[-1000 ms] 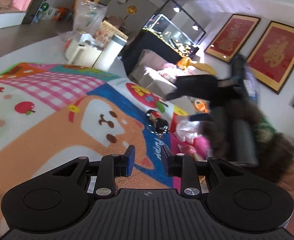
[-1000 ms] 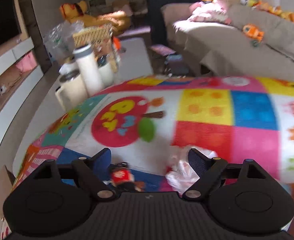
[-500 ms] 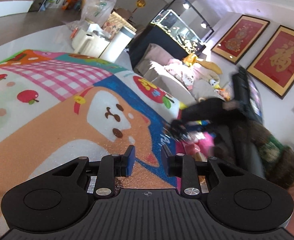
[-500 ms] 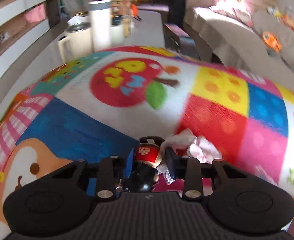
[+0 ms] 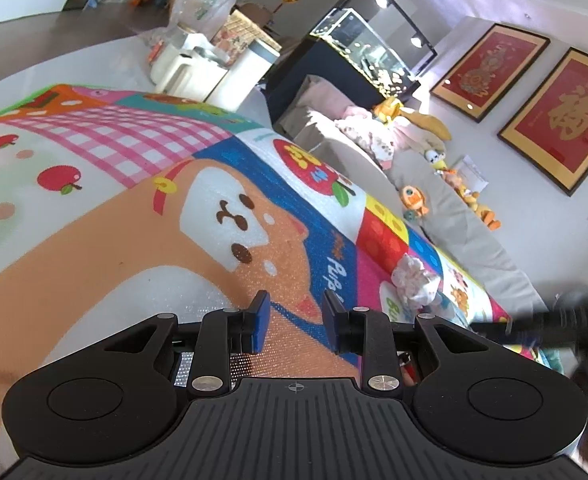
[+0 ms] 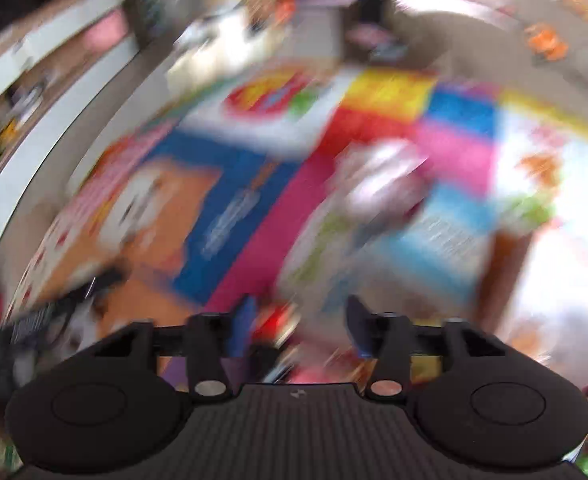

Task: Organize objects
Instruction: 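Grasp the blue-white packet with the right gripper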

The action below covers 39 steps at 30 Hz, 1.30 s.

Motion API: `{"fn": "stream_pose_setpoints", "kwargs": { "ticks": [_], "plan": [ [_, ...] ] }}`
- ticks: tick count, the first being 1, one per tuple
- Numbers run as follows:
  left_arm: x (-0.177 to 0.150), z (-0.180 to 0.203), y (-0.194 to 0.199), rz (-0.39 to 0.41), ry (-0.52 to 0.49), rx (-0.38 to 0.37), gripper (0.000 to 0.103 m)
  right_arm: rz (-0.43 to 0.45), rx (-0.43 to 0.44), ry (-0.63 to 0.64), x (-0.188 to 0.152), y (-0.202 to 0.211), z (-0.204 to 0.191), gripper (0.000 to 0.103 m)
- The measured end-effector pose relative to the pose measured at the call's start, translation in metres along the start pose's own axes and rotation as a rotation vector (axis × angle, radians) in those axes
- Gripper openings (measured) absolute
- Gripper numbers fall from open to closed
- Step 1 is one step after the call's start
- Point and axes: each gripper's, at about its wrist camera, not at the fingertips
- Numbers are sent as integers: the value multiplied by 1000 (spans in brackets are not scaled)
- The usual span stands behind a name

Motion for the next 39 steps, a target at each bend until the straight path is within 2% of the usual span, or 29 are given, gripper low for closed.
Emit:
{"fn": "stream_pose_setpoints", "kwargs": {
  "ticks": [3, 4, 7, 9, 12, 13, 14, 16, 17, 21, 24, 26, 28, 30, 31, 33, 36, 38, 39],
  "plan": [
    [-1, 1, 1, 11, -9, -8, 31, 22, -141, -143, 25, -11, 38, 61],
    [-1, 1, 1, 13, -13, -11, 31, 13, -174, -183, 33, -20, 52, 66],
    [0, 1, 1, 17, -16, -25, 31, -14, -202, -364, 52, -53, 90, 67],
    [0, 1, 0, 22, -18, -30, 31, -34, -208, -423, 55, -71, 100, 67],
    [1, 0, -1, 19, -15, -32, 31, -61, -283, -340, 59, -91, 80, 68],
    [1, 0, -2, 19, -13, -33, 31, -63, -281, -296, 59, -90, 72, 63],
    [1, 0, -2, 18, -13, -33, 31, -61, -259, -265, 56, -89, 66, 54],
    [1, 0, -2, 15, -11, -33, 31, -61, -197, -209, 49, -79, 51, 46],
    [2, 0, -2, 14, -10, -34, 31, -62, -163, -180, 44, -73, 41, 43],
    [2, -2, -2, 11, -2, -34, 31, -69, -47, -88, 8, -46, 1, 42],
    [2, -1, -1, 10, -3, -39, 31, -58, -33, 23, -23, -17, -32, 42],
    [2, -1, -1, 8, -4, -42, 31, -42, -55, 78, -44, 3, -47, 42],
    [3, -3, -1, 7, 4, -44, 31, 25, -72, 114, -66, 31, -57, 43],
    [3, -4, -1, 4, 12, -42, 31, 107, -75, 154, -88, 59, -67, 53],
    [4, -3, -2, -1, 12, -43, 31, 149, -57, 161, -101, 74, -71, 63],
    [4, 0, 0, -12, -14, -40, 31, 200, -15, 169, -127, 93, -76, 69],
    [-5, 17, 21, -38, -133, -21, 31, 234, -38, 171, -162, 108, -81, 78],
    [-16, 31, 47, -95, -202, -43, 31, 252, -83, 160, -183, 112, -77, 88],
    [-23, 40, 61, -127, -249, -48, 31, 262, -108, 142, -192, 113, -73, 89]
  ]
}}
Point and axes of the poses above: each gripper's, at about its wrist camera, not at the fingertips, and y roughly against the way its jaws point, z to its right, x to its top, and after that the axes turned 12 degrees about y, right-handed
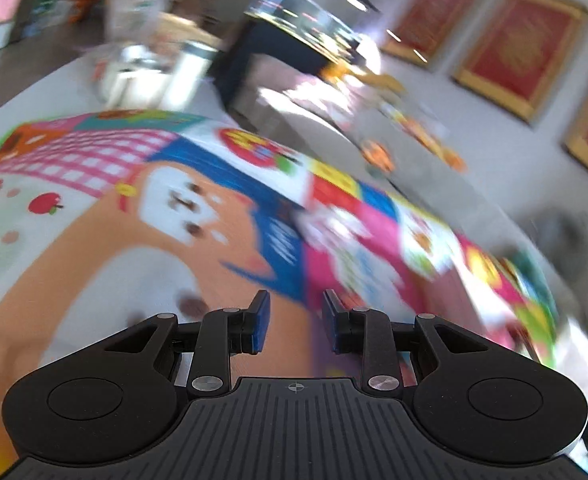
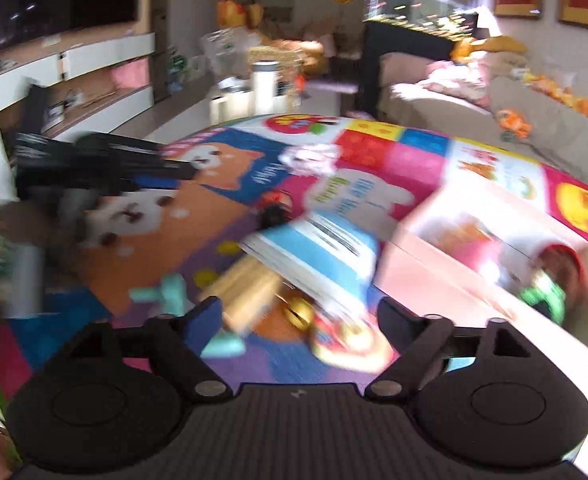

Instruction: Organize objects

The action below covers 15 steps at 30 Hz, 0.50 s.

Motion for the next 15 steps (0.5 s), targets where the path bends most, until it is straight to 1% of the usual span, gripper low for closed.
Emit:
{"fn": "stream_pose_setpoints", "kwargs": {
  "ticks": [2, 4, 6, 8, 9, 10, 13, 15],
  "plan": [
    [-16, 24, 24, -72, -125, -5, 31, 8, -52, -49, -16, 3, 10, 97],
    [-34, 45, 41, -162, -228, -17, 31, 12, -108, -107, -29, -1, 21, 101],
    [-47, 56, 49, -236, -247, -31, 31, -7, -154, -178, -40, -7, 31, 101],
    [-61, 64, 48, -295, -226, -12, 31, -22, -161, -242, -48, -11, 38, 101],
    [-67, 68, 45, -315, -216, 0, 31, -25, -154, -267, -52, -12, 39, 103],
    [-71, 71, 40, -317, -215, 15, 31, -30, -149, -282, -55, -12, 40, 103],
    [-82, 77, 20, -294, -234, 117, 31, -47, -153, -296, -64, -12, 37, 103],
    [-83, 76, 7, -296, -248, 146, 31, -74, -135, -303, -70, -10, 36, 103]
  ]
}}
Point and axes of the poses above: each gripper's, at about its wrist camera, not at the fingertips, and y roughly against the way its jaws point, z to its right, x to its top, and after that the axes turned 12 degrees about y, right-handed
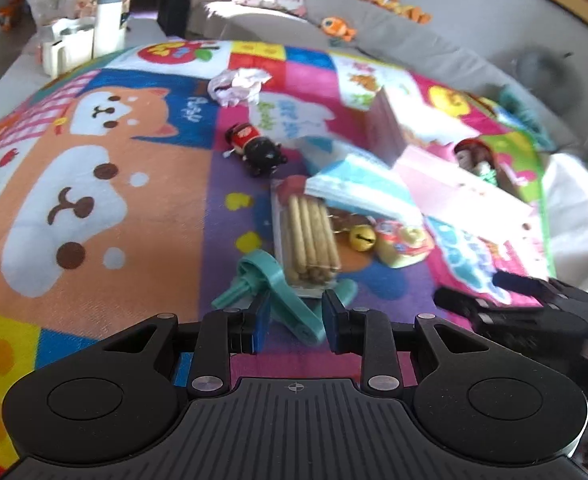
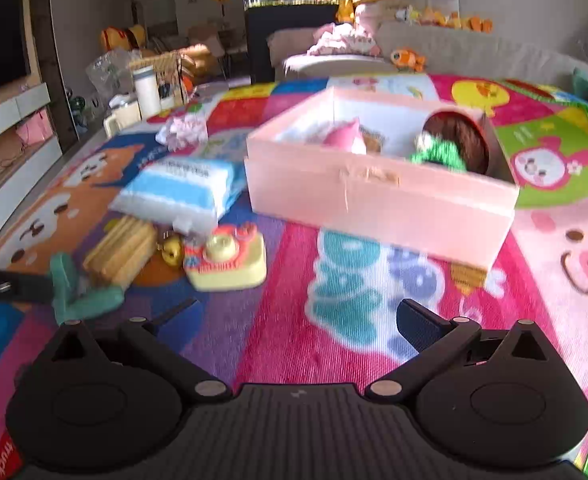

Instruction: Organize objects

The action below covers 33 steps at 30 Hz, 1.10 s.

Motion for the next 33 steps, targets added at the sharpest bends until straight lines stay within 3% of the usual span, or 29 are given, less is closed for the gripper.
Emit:
{"fn": "stream_pose_setpoints", "kwargs": {
  "ticks": [3, 8, 9, 14, 17, 19, 21, 23, 27, 29, 33],
  "plan": [
    [6, -1, -9, 4, -62, 21, 31, -29, 33, -9, -6, -2, 1, 103],
    [32, -14, -8, 53, -187, 120, 29, -42, 31, -30, -4, -3, 1, 103],
    [38, -16, -5, 45, -178, 95, 28, -49, 15, -12, -4, -5, -3, 103],
    [73, -22, 17, -7, 39, -250, 29, -61, -23, 31, -3, -6, -11, 103],
    [96, -14, -1, -43, 210, -313, 29, -59, -23, 31, -4, -5, -11, 103],
    [109, -4, -22, -62, 244, -273, 29, -59, -21, 29, -4, -5, -10, 103],
    [117, 8, -47, -76, 212, -197, 29, -57, -19, 30, -4, -4, -11, 103],
    [120, 19, -78, -156, 189, -162, 30, -55, -19, 31, -5, -3, -11, 103],
    [113, 33, -112, -222, 189, -164, 64, -54, -17, 30, -5, -3, -11, 103],
    [112, 37, -122, -238, 200, -152, 71, -52, -15, 27, -5, -3, -10, 103],
    [110, 44, -121, -230, 179, -133, 67, -51, -15, 28, -5, -4, -10, 103]
  ]
}}
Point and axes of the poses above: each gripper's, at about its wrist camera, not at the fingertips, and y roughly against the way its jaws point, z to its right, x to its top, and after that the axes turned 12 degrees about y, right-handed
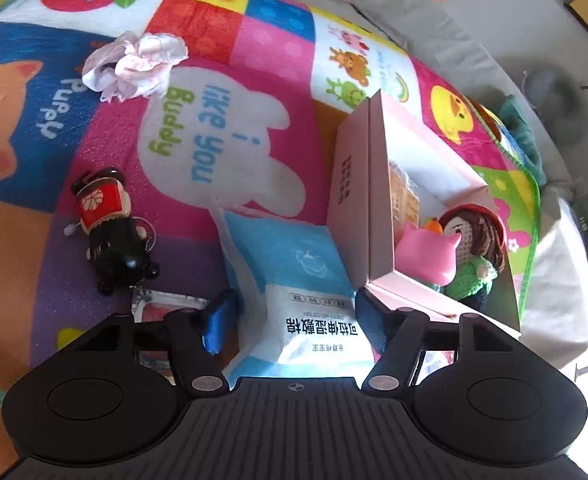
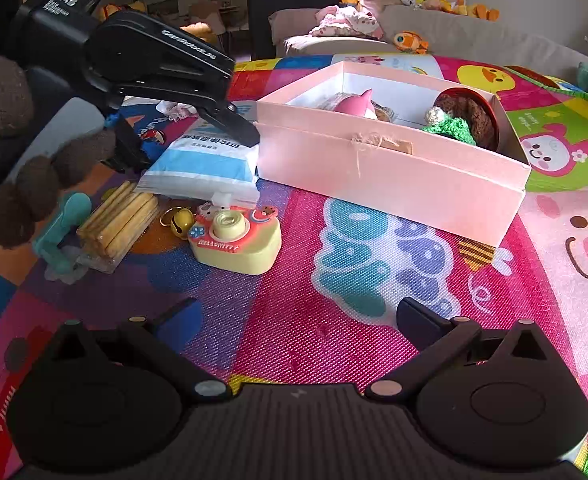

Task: Organize objects
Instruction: 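Grasp the blue-white packet with the left gripper, then put the packet in the pink box with left gripper while right drops the Hello Kitty toy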

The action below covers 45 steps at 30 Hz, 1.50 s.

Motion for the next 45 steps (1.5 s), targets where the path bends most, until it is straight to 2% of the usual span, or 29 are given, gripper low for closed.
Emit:
{"fn": "stream_pose_setpoints", "kwargs": {
  "ticks": [5, 9, 11, 13, 15, 16, 19, 20, 21, 24, 28, 31, 34, 37, 42, 45],
  "plan": [
    [-8, -12, 15, 37, -20, -75, 57, 0, -1, 0, 0, 0, -1, 103],
    [-25, -26, 60, 119, -71, -152, 56, 6, 3, 0, 0, 0, -1, 103],
    [-36, -32, 89, 177, -124, -158, 56, 21, 29, 17, 1, 2, -4, 103],
    [-49, -39, 114, 210, -201, -126, 56, 29, 50, 67, 4, 2, -11, 103],
    [-62, -48, 131, 223, -249, -94, 56, 40, 52, 111, 10, 0, -20, 92],
    [-67, -53, 138, 227, -265, -78, 56, 43, 58, 116, 15, -3, -23, 90],
    [-87, -68, 151, 246, -304, -34, 56, 41, 86, 83, 33, -18, -23, 80],
    [-91, -72, 155, 253, -309, -27, 56, 41, 93, 79, 39, -23, -24, 73],
    [-96, -78, 157, 256, -309, -25, 56, 35, 95, 76, 44, -27, -25, 60],
    [-104, -89, 163, 248, -310, -48, 56, 3, 108, 78, 53, -28, -26, 57],
    [-109, -90, 162, 240, -325, -69, 56, 37, 110, 74, 50, 5, -20, 57],
    [-107, -79, 156, 231, -331, -107, 56, 95, 130, 20, 45, 48, 1, 57],
    [-101, -55, 147, 229, -366, -150, 56, 182, 75, -29, 42, 91, 27, 57],
    [-87, -18, 133, 253, -425, -182, 56, 253, 20, -78, 42, 117, 54, 57],
    [-42, 51, 93, 293, -468, -264, 56, 318, -66, -118, 33, 122, 79, 57],
    [-17, 89, 57, 314, -533, -266, 56, 314, -54, -160, 27, 110, 91, 57]
  ]
}}
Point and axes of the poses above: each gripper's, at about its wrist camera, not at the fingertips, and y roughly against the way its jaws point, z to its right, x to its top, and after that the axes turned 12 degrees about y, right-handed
